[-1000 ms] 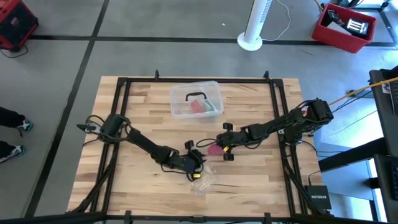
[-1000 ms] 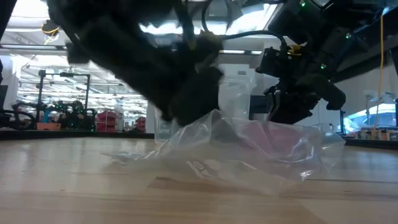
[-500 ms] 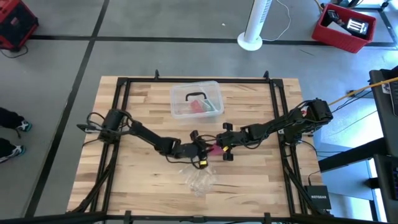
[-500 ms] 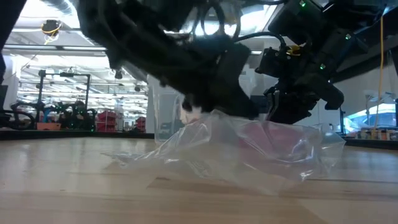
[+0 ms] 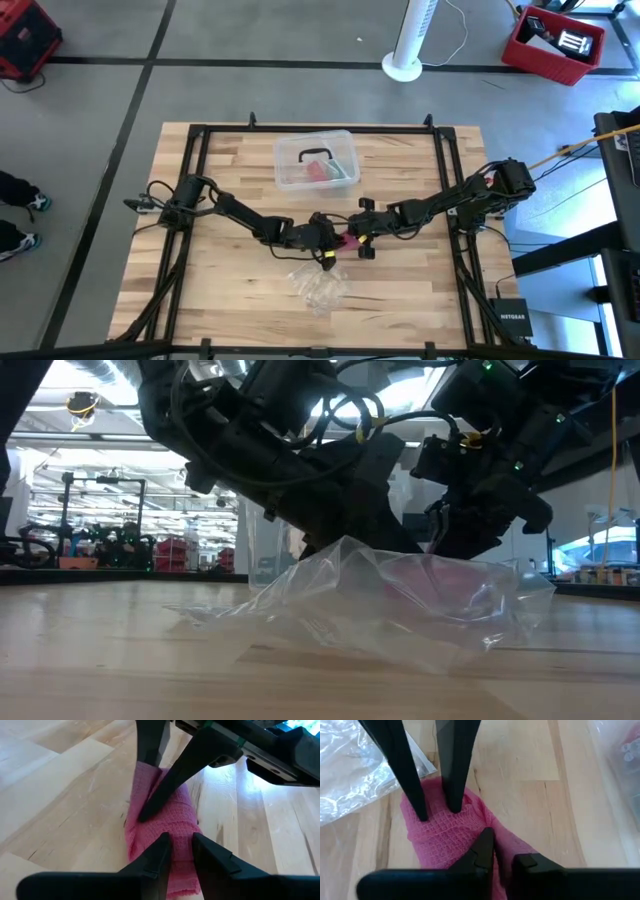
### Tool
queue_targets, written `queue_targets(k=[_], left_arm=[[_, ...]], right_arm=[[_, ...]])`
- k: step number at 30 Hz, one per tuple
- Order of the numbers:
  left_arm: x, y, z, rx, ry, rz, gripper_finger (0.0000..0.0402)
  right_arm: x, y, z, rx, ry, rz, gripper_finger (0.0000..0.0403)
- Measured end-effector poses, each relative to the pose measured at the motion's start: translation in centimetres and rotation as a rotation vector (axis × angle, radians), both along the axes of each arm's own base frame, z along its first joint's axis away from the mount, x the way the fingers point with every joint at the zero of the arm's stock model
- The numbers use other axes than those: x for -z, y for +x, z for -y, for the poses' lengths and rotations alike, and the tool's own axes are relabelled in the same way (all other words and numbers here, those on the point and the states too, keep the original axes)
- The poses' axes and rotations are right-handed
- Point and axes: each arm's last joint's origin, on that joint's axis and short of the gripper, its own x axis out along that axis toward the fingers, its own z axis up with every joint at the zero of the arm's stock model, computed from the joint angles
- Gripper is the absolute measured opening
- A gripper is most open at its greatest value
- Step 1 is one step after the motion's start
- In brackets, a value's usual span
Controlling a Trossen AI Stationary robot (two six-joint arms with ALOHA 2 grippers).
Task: Roll bandage
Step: Roll the pink bandage
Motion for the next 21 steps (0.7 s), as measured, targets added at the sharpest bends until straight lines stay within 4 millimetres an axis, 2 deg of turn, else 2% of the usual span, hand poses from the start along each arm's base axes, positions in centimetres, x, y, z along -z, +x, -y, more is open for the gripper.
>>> queue_targets(k=[6,11,17,21], left_arm=[[0.1,0.0,0.0,0.002,0.006,-0.009,0.0074],[0.1,0.0,0.0,0.003,0.012,-0.014,0.0074],[0.2,0.0,0.0,0.003,0.016,-0.015,0.0074],[0.2,-0.1,0.0,0.001,0.019,-0.015,0.0074]], right_arm=[[-0.8,-0.3,0.1,0.001,0.0,0.011,0.009],[-2.9,-0.7,0.1,-0.002,-0.001,0.016,0.0127],[-4.6,-0.9,0.2,-0.022,-0.029,-0.004,0.0138],[-4.9,-0.8,-0.2,-0.109,0.067,-0.009,0.0138]])
